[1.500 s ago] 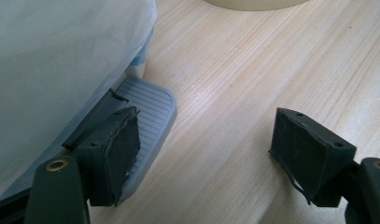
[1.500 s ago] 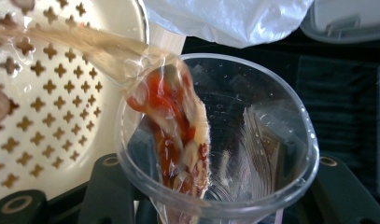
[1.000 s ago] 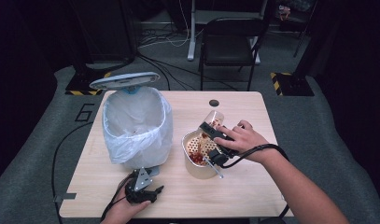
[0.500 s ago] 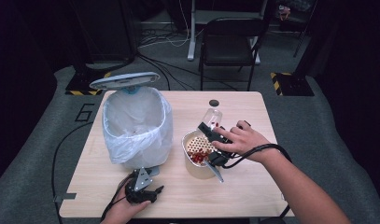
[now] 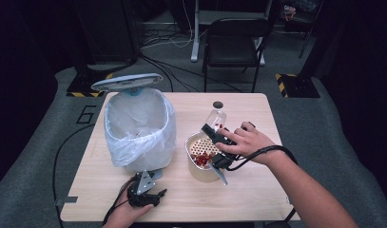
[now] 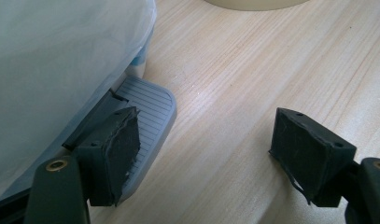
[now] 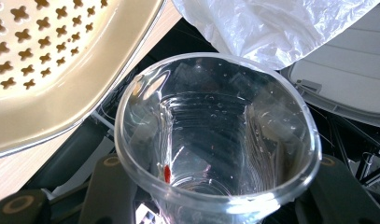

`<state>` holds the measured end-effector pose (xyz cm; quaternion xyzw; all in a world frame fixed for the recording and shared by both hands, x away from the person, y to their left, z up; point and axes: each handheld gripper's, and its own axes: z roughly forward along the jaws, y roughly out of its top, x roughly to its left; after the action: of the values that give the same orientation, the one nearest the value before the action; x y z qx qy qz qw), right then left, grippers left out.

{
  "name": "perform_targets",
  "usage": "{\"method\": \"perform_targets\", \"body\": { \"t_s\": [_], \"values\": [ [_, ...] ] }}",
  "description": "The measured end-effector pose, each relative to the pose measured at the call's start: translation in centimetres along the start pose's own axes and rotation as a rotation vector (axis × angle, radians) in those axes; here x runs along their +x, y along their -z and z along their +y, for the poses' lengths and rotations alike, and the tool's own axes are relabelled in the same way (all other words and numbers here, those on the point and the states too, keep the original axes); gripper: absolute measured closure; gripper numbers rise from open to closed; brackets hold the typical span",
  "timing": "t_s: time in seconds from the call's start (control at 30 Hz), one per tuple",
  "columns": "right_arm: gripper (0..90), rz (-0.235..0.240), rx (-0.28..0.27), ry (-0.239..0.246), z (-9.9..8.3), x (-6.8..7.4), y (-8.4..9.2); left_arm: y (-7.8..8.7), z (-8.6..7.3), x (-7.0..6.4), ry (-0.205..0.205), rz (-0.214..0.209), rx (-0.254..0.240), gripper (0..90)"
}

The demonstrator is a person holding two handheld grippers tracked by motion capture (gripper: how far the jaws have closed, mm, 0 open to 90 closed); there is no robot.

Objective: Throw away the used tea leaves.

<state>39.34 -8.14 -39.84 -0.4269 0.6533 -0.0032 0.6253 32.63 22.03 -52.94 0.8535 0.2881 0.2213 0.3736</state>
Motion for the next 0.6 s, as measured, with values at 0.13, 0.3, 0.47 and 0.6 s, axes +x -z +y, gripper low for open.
{"method": "perform_targets", "body": {
  "t_s": [0.13,0.3,0.47,0.6],
  "values": [
    [47.9,0.009,0.001,0.018,0.00,-0.06,0.02,0.01,0.00,0.01,-0.002,0.000,0.002,23.5],
    [47.9,0.007,0.002,0.013,0.01,-0.10,0.01,0.00,0.00,0.00,0.000,0.000,0.000,23.5],
    [47.9,0.004,0.002,0.025,0.05,-0.14,0.00,0.00,0.00,0.00,0.000,0.000,0.000,23.5],
    [48.0,0.003,-0.002,0.011,-0.03,-0.29,0.01,0.00,0.00,0.00,0.000,0.000,0.001,23.5]
  ]
}}
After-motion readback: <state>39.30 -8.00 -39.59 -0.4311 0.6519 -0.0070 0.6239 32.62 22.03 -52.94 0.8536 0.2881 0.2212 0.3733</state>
